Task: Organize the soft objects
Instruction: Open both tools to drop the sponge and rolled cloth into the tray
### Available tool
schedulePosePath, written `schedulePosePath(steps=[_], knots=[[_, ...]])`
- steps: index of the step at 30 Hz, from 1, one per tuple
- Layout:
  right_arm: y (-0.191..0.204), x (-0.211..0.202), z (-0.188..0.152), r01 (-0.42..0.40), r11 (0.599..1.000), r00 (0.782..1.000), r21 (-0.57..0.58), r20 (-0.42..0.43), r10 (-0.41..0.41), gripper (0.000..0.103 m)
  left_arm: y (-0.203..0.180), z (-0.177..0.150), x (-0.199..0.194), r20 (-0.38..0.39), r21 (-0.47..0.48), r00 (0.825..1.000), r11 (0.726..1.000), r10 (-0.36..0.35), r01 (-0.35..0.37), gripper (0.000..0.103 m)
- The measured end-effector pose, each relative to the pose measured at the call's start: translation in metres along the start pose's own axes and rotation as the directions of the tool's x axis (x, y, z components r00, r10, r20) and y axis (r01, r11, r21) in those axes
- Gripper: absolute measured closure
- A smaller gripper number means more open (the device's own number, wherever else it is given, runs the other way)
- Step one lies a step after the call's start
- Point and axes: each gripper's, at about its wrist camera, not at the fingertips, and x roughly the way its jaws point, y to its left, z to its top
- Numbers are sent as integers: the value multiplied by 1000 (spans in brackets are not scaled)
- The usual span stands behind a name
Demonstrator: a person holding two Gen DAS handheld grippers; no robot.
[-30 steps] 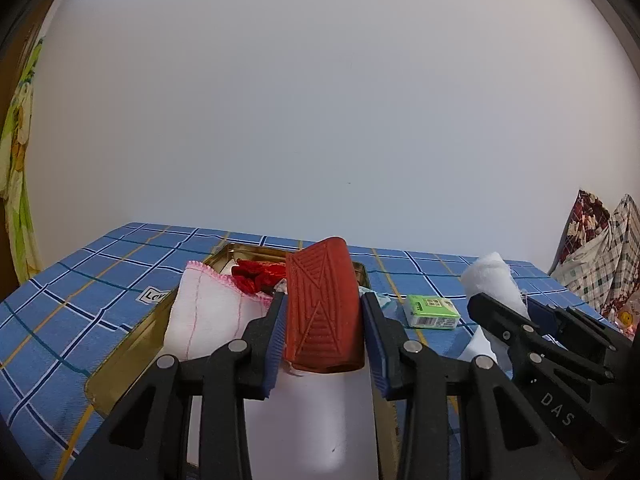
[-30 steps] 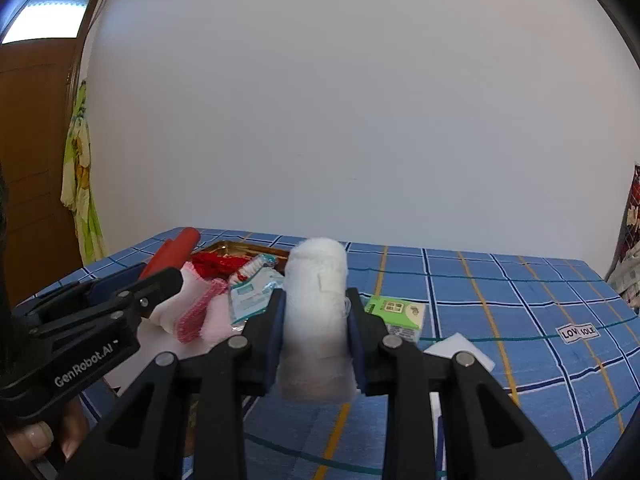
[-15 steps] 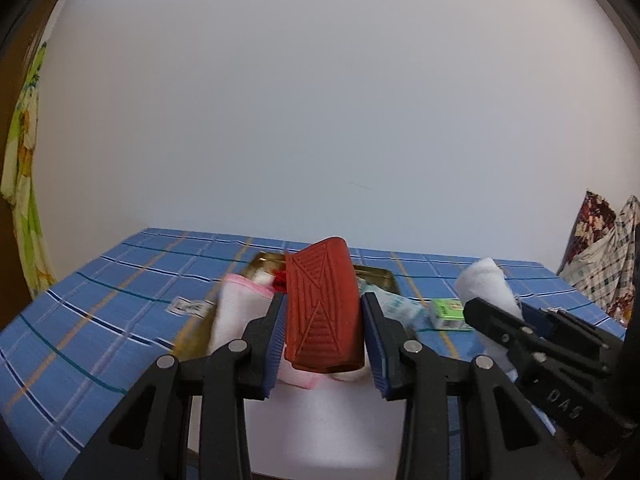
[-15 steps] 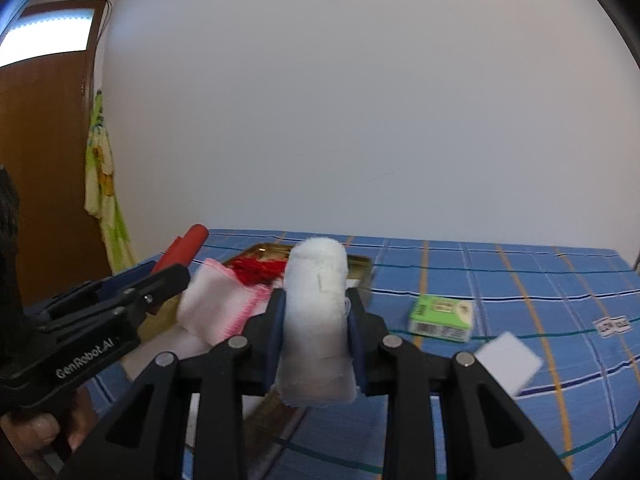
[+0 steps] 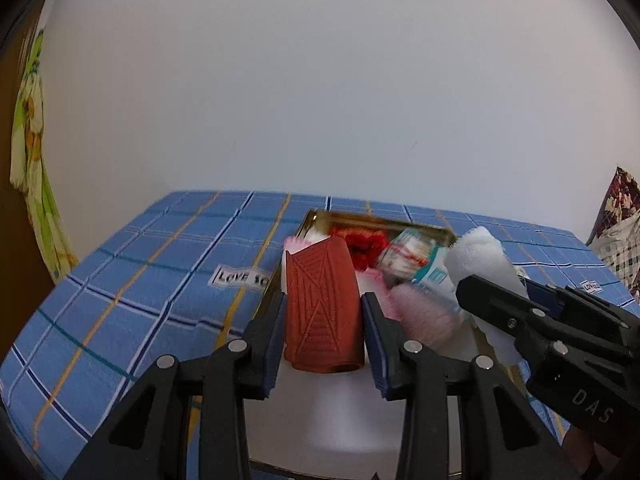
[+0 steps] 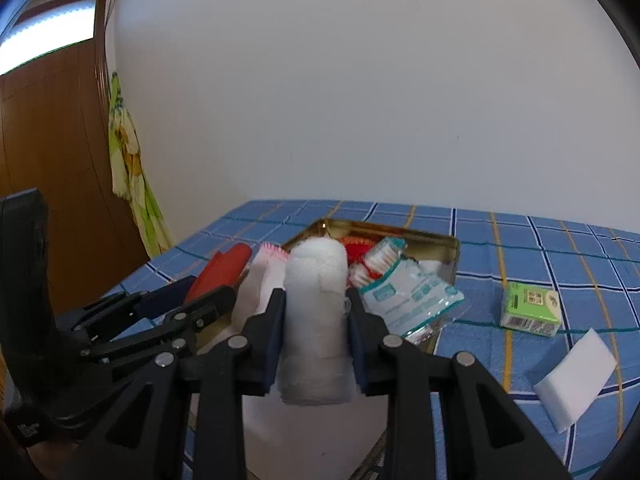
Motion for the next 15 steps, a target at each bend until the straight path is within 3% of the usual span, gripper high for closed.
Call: schedulePosePath(steps=[3,6,8,13,15], knots=[[-2,5,-5,-16,1000,1000,5,-22,16,71,6,-3,2,-12,-18,1000,1000,17,-17,63],[-2,4,-5,-35,999,999,10,-12,35,38,10,-2,1,-17,-35,1000,999,5,-6,53],[-6,-4,-6,-30,1000,999,7,16,29,28,12,-2,-2,-1,-42,1000,999,22,-22,31],[-19,-23,-10,25,999,999,-25,26,-24,18,0,-2,-15,24,-29,1000,999,19,-18,29],[-36,-38,-14,84,996,996,-31,35,-83,14,-9,-2,-16,28,-18,1000,1000,6,-5,29]])
